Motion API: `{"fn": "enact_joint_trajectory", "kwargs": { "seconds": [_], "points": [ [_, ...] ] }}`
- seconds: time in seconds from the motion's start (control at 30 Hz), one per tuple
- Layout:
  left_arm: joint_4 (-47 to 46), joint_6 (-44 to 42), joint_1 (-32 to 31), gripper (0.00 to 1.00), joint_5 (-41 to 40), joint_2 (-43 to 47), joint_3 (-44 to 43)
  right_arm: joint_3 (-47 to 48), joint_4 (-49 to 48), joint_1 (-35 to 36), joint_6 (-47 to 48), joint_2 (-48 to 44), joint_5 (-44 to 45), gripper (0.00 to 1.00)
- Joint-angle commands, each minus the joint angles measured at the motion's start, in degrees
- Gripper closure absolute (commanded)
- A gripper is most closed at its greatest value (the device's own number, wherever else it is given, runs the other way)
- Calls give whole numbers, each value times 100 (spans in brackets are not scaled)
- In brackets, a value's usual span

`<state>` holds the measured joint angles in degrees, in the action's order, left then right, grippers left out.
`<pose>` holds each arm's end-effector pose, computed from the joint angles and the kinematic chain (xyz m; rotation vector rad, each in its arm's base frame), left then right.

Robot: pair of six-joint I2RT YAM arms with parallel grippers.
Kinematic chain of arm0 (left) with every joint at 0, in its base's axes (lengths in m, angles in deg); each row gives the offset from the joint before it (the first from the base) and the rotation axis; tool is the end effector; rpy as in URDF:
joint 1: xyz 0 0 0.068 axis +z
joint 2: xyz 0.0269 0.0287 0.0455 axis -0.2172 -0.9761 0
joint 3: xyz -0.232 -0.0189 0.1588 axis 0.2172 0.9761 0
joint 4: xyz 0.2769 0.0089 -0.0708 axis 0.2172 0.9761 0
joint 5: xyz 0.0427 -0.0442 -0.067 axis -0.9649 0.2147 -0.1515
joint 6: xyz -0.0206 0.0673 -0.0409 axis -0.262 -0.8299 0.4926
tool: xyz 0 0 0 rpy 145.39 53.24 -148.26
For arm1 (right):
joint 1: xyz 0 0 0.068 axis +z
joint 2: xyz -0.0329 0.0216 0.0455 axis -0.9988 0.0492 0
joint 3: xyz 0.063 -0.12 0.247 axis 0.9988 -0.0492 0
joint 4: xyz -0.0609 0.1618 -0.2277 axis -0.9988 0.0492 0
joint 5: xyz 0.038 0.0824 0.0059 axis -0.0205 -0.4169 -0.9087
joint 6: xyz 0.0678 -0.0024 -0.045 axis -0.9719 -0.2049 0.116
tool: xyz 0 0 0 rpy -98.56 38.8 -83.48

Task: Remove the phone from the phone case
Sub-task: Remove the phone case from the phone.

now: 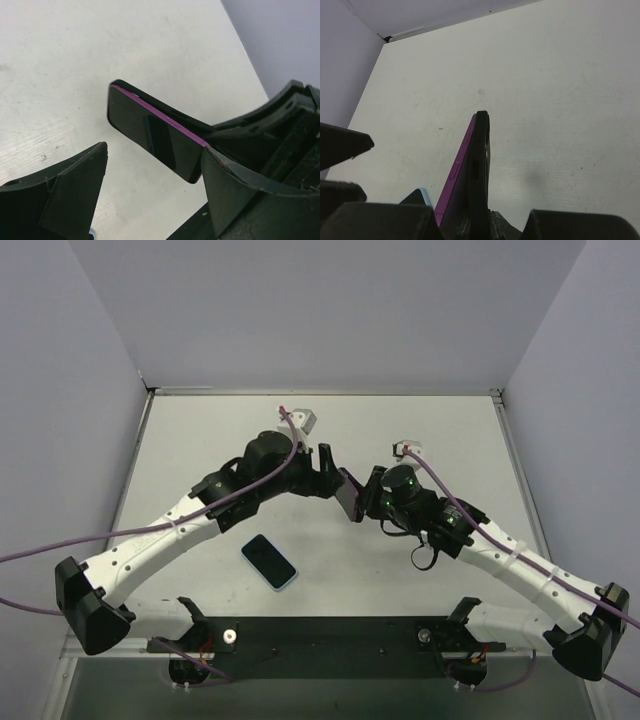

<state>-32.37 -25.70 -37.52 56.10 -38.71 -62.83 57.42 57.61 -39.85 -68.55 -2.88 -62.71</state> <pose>0.2290 -0.2658 0.3610 0.2966 2.0825 -0.8207 0.2135 0.2115 0.3256 0.0300 2.0403 0.8192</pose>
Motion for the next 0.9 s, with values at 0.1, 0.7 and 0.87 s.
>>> {"fn": "enact_joint_trajectory", "kwargs": {
  "seconds": [0.1, 0.7, 0.87],
  "points": [
    [763, 1265, 673, 15, 871, 115, -501, 342, -200, 328, 253, 119, 747, 100],
    [-161, 2873, 665, 19, 1414, -774, 308, -493, -1316, 848, 869, 102, 1670, 100],
    [444, 3068, 542, 18, 894, -871, -77, -440, -1316, 909, 931, 295, 1758, 100]
  ]
}}
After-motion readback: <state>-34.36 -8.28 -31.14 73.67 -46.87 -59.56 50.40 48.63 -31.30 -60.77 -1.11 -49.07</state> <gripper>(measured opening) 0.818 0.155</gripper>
